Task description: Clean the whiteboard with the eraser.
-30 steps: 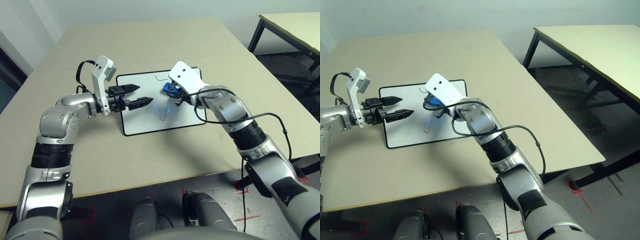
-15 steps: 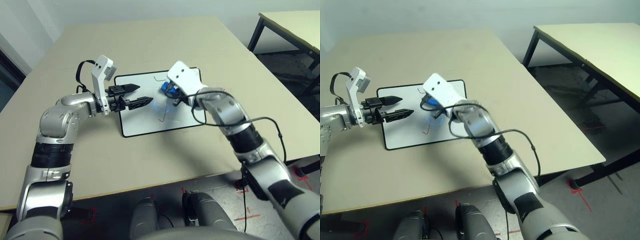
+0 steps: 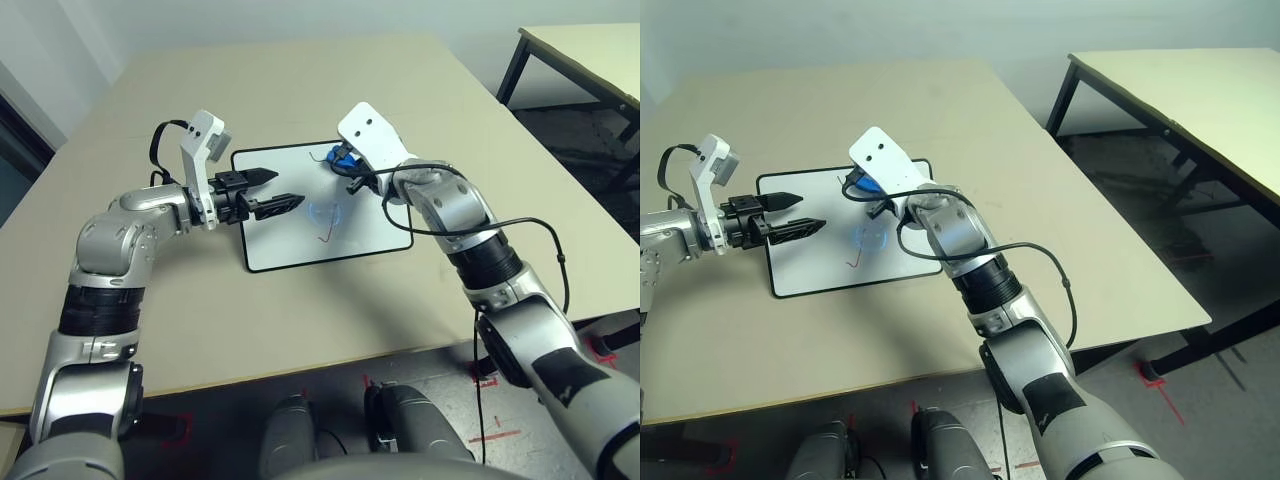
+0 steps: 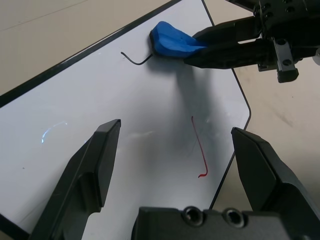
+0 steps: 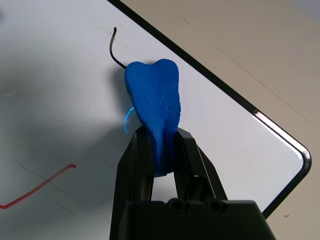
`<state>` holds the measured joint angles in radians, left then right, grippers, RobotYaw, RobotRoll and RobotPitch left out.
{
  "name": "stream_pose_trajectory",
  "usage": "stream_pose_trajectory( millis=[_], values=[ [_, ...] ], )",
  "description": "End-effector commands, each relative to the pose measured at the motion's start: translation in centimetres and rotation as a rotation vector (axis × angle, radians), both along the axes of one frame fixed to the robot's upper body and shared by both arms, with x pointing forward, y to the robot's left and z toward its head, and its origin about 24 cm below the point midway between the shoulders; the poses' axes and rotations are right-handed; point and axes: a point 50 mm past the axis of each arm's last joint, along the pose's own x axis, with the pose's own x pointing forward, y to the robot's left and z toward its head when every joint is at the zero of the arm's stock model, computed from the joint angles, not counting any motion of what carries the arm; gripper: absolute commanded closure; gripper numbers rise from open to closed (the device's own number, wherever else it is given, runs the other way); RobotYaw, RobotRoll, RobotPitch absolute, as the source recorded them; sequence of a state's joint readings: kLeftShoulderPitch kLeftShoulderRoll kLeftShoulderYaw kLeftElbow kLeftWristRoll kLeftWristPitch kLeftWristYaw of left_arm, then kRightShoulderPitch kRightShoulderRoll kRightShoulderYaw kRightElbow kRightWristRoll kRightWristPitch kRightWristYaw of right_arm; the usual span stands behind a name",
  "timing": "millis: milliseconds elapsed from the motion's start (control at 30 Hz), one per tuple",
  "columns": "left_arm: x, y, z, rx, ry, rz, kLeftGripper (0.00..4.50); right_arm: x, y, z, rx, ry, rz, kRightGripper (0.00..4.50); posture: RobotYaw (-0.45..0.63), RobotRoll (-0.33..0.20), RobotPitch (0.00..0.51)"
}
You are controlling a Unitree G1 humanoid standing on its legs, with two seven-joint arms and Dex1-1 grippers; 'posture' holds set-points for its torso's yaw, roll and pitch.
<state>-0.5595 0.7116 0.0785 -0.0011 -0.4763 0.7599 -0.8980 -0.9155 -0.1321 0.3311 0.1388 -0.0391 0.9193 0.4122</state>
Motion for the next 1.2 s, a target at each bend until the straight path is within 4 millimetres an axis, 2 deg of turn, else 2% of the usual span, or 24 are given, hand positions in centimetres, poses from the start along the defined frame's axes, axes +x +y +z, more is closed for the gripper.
stream_pose_trajectory(
  millis=[33, 200, 467, 567, 633, 867, 967, 1067, 1200],
  values=[
    [-0.1, 0.3, -0.4, -0.001, 0.013, 0.007, 0.0, -2.0, 1.0, -2.2, -0.04, 0.089, 0.067, 3.94, -0.04, 0.0, 0.078],
    [-0.2, 0.4, -0.5, -0.003, 0.014, 0.006, 0.0, -2.8, 1.2, -2.6, -0.054, 0.106, 0.089, 3.94, -0.04, 0.0, 0.08],
    [-0.3, 0.6, -0.5, 0.001, 0.018, 0.012, 0.0, 0.6, 0.3, 0.8, -0.002, -0.015, -0.02, 3.94, -0.03, 0.0, 0.078],
    [-0.4, 0.7, -0.6, 0.001, 0.019, 0.015, 0.0, 1.1, 0.4, 1.1, 0.006, -0.029, -0.027, 3.94, -0.03, 0.0, 0.077],
    [-0.4, 0.7, -0.6, 0.0, 0.019, 0.016, 0.0, 0.8, 0.7, 0.8, -0.001, -0.018, -0.006, 3.94, -0.02, 0.0, 0.078],
    [-0.5, 0.7, -0.7, -0.003, 0.021, 0.021, 0.0, -2.6, 2.3, -1.9, -0.051, 0.081, 0.126, 3.94, -0.02, 0.0, 0.08],
    [-0.5, 0.7, -0.8, -0.003, 0.022, 0.021, 0.0, -3.0, 2.3, -2.3, -0.061, 0.09, 0.134, 3.94, -0.02, 0.0, 0.08],
    [-0.5, 0.7, -0.8, -0.005, 0.021, 0.019, 0.0, -2.2, 2.0, -1.8, -0.057, 0.071, 0.107, 3.94, -0.02, 0.0, 0.079],
    [-0.5, 0.7, -0.9, -0.007, 0.024, 0.02, 0.0, 0.3, 1.3, 1.0, 0.003, -0.021, 0.014, 3.95, -0.02, 0.0, 0.078]
  ],
)
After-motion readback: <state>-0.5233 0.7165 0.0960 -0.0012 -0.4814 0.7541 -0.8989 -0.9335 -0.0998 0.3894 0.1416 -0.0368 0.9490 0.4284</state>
